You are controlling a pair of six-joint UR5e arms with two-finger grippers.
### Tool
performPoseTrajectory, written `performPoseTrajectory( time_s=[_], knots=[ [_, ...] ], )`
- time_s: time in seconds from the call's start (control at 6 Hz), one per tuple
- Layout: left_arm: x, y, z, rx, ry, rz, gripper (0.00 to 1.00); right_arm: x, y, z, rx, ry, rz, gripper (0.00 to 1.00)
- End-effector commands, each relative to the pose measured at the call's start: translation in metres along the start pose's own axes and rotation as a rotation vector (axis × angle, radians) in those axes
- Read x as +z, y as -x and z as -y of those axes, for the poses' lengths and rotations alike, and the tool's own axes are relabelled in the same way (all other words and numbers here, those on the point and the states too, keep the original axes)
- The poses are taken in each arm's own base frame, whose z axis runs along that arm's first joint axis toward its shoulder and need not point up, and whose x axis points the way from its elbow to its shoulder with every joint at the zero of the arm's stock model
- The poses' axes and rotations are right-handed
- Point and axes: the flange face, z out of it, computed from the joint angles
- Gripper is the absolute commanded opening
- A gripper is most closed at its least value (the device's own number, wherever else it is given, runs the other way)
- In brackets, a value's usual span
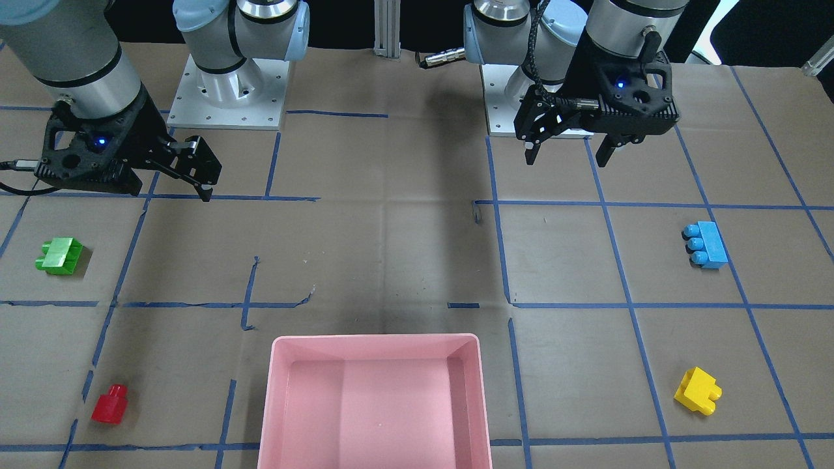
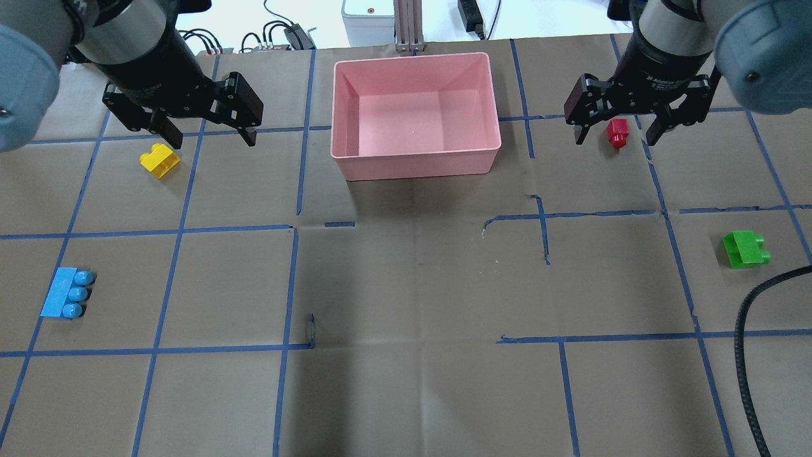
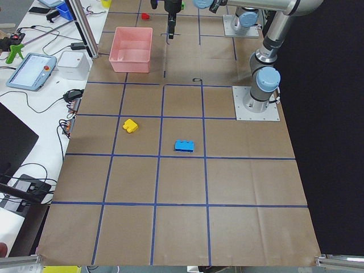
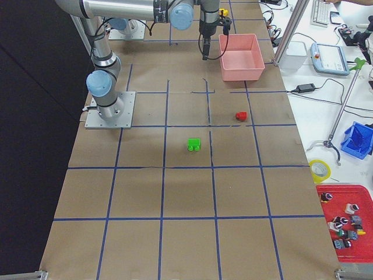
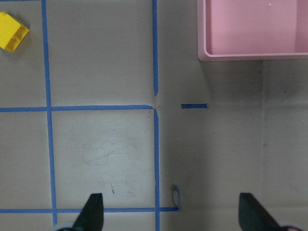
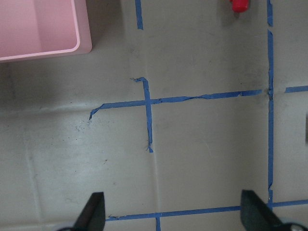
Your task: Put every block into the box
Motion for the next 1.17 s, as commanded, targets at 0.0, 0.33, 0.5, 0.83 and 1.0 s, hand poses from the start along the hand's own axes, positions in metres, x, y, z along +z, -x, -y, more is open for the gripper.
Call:
performPoseTrajectory(
  time_s=[0.0,0.33,0.5,0.83,1.0],
  knots=[
    [-0.002,0.000,-0.002,0.000,-0.003,-0.001,1.00,0.002,0.000,0.002,0.000,0.004,-0.001,1.00],
    [-0.001,0.001,-0.002,-0.001,0.000,-0.001,1.00,0.007,0.000,0.007,0.002,0.009,0.000,1.00],
    [0.001,0.000,-0.001,-0.001,0.003,-0.004,1.00,0.001,0.000,0.008,0.000,-0.008,-0.001,1.00],
    [0.001,0.003,-0.001,-0.003,0.006,0.001,1.00,0.011,-0.005,0.008,-0.007,0.013,-0.007,1.00],
    [0.002,0.011,0.000,-0.017,0.012,0.005,1.00,0.018,-0.016,0.011,0.008,0.029,-0.010,1.00]
  ],
)
